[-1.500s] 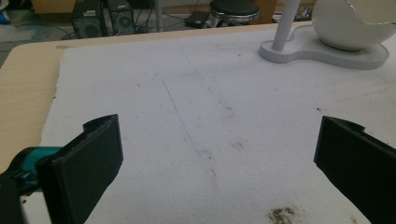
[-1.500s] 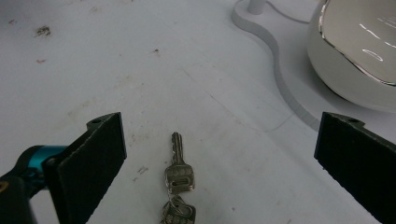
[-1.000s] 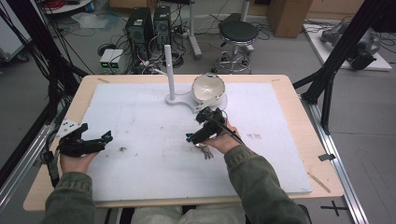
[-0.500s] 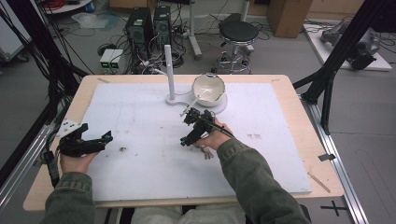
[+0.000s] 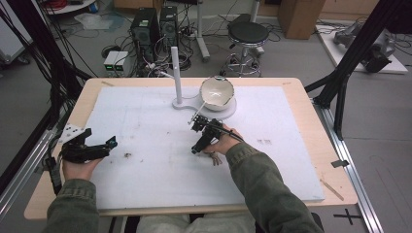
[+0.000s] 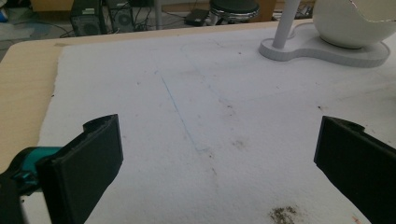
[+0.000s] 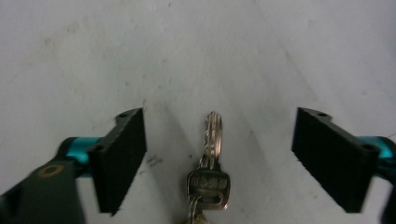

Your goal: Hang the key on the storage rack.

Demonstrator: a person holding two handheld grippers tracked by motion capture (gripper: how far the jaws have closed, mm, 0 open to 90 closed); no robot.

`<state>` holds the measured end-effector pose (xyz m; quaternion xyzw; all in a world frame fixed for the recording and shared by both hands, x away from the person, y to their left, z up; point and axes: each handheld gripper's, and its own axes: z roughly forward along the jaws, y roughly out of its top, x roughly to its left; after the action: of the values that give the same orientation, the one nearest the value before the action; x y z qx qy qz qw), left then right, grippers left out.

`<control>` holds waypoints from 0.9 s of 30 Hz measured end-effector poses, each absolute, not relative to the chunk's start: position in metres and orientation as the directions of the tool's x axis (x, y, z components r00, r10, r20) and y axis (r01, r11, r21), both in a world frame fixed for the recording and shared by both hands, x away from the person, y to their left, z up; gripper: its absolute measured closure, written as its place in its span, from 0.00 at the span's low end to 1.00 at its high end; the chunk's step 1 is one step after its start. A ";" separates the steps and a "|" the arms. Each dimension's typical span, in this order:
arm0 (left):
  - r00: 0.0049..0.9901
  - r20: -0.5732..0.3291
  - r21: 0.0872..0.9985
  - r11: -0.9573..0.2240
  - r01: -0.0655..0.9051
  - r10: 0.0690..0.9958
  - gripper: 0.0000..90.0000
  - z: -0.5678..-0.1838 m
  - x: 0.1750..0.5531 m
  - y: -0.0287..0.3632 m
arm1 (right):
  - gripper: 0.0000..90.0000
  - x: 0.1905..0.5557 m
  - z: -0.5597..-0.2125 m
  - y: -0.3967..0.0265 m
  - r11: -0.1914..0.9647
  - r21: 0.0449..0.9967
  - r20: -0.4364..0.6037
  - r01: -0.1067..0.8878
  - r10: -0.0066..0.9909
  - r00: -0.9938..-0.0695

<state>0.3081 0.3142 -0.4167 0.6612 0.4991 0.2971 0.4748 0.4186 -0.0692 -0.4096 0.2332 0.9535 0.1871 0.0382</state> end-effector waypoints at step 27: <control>0.322 -0.070 0.927 -0.057 0.370 0.944 0.02 -0.416 0.307 0.315 | 0.92 0.416 -0.412 -0.061 0.842 0.278 0.019 0.463 0.477 -0.879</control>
<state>0.3074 0.3149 -0.4164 0.6609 0.4970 0.3032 0.4736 0.4164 -0.0612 -0.4121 0.2451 0.9593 0.1382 0.0255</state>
